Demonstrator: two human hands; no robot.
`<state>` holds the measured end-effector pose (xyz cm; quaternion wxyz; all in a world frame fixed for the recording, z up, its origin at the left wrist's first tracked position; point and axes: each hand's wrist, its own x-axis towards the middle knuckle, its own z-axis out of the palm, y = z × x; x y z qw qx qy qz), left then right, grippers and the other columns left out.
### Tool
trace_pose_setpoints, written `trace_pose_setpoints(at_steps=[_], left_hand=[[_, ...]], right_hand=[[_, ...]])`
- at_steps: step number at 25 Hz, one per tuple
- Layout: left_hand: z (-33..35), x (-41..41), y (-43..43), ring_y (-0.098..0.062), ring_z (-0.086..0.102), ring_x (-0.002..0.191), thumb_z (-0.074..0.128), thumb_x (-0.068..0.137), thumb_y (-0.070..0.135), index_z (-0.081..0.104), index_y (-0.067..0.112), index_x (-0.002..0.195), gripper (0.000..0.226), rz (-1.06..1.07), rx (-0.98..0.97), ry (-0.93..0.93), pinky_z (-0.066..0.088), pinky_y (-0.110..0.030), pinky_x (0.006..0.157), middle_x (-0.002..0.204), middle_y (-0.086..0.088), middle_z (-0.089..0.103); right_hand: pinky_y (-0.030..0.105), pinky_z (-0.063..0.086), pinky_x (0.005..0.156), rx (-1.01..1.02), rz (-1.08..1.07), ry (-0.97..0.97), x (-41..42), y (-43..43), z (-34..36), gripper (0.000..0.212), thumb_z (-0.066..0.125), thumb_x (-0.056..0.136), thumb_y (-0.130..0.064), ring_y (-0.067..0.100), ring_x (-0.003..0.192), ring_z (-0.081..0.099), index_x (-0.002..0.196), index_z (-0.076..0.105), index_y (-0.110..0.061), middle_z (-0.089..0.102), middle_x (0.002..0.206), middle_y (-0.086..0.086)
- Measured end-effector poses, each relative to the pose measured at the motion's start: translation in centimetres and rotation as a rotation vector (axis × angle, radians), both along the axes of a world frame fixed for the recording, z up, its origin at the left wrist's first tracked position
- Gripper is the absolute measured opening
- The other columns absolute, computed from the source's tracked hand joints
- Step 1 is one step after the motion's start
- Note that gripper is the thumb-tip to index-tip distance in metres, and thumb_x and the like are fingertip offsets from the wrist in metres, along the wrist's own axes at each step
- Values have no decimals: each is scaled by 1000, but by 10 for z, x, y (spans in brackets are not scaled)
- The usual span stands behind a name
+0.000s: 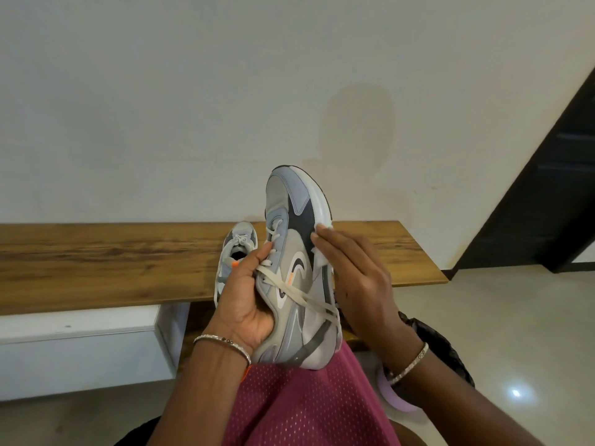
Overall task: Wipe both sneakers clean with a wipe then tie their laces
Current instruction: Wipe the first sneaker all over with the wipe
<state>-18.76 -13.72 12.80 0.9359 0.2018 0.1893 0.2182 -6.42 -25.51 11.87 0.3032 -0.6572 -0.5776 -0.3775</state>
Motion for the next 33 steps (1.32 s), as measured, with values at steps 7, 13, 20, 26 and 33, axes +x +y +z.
trace_pose_setpoints(at_steps=[7,13,20,26,33], left_hand=[[-4,-1,2,-34,75,84,62,95,27,76,4,110,30,19,27,21,62,-51,77,106,-21,75],[-4,-1,-2,-33,76,82,59,98,25,78,3,103,29,5,48,31,63,-51,75,101,-20,76],[-8,-8,14,-33,75,82,62,94,30,76,5,109,33,27,27,24,63,-48,70,99,-20,75],[-9,2,-6,-30,76,78,56,99,24,82,5,89,34,-21,44,18,63,-43,65,97,-19,77],[-7,-2,-4,-30,75,78,62,89,26,77,1,108,34,-60,-7,14,64,-43,68,99,-20,75]], right_hand=[[40,60,80,2,43,23,-5,-9,-10,23,54,100,-14,26,107,64,119,58,-4,69,114,18],[31,54,89,114,10,131,10,12,24,22,60,95,-13,28,108,63,107,72,2,69,115,18],[39,51,100,-150,101,50,-31,-26,-48,39,72,90,-6,28,127,55,127,64,1,60,134,17],[38,53,95,74,-42,93,1,5,-2,26,61,95,-1,34,113,61,119,67,6,66,124,20],[32,55,89,9,71,109,-32,-6,-29,23,49,104,-15,21,111,62,120,62,-6,70,117,14]])
